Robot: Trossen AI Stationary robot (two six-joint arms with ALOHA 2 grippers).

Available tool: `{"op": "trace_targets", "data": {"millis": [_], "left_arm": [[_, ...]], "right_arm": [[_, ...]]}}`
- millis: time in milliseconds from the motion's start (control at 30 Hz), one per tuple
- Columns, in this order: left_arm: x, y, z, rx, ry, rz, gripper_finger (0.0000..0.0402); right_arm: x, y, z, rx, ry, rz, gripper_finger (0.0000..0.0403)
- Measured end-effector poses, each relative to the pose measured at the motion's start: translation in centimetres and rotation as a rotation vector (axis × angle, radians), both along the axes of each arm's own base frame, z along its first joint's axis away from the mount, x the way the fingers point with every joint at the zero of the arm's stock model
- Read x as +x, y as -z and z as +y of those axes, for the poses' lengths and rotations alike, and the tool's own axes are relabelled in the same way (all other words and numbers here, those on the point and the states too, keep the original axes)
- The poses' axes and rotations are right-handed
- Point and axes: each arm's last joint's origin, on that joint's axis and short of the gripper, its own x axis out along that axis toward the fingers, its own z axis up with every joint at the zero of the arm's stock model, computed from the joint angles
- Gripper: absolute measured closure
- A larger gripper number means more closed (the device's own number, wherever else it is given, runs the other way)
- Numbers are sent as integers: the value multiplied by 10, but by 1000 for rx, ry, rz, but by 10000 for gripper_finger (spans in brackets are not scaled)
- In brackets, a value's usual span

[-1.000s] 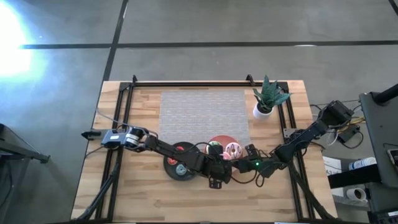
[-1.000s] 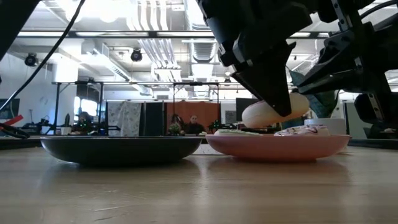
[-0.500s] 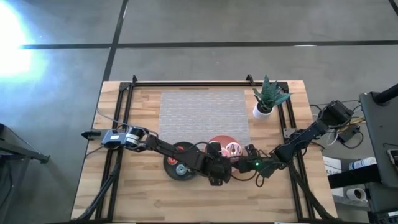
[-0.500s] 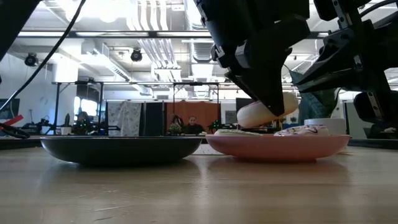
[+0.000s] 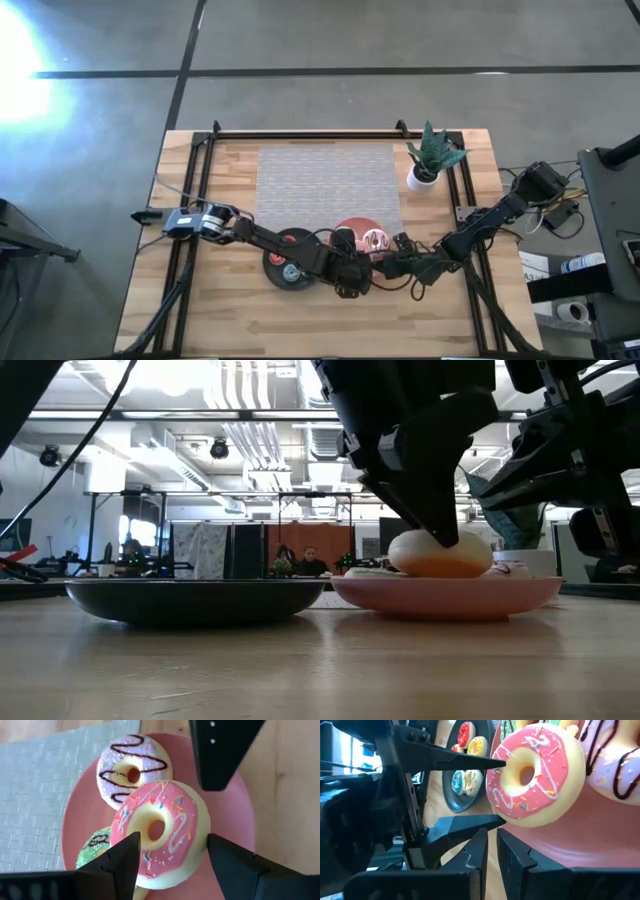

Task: Pick & Place donuts
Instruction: Put the big pink doughnut on the pink plate, then return to Home Position

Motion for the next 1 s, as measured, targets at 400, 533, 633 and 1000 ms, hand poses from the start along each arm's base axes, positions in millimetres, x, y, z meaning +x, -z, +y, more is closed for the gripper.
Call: {"op": "trace_targets", "data": {"millis": [400, 533, 633, 1000], "left_arm": [[-4, -20, -14, -90, 73, 37, 197], [-13, -32, -9, -50, 38, 63, 197], [-22, -46, -6, -57, 31, 69, 197], [-55, -107, 19, 3, -151, -40, 197]], "right_arm": [[-3, 5, -2, -21, -4, 20, 369], [-4, 2, -2, -62, -28, 11, 369], [-4, -8, -3, -133, -73, -21, 369], [-22, -72, -15, -503, -256, -256, 369]]}}
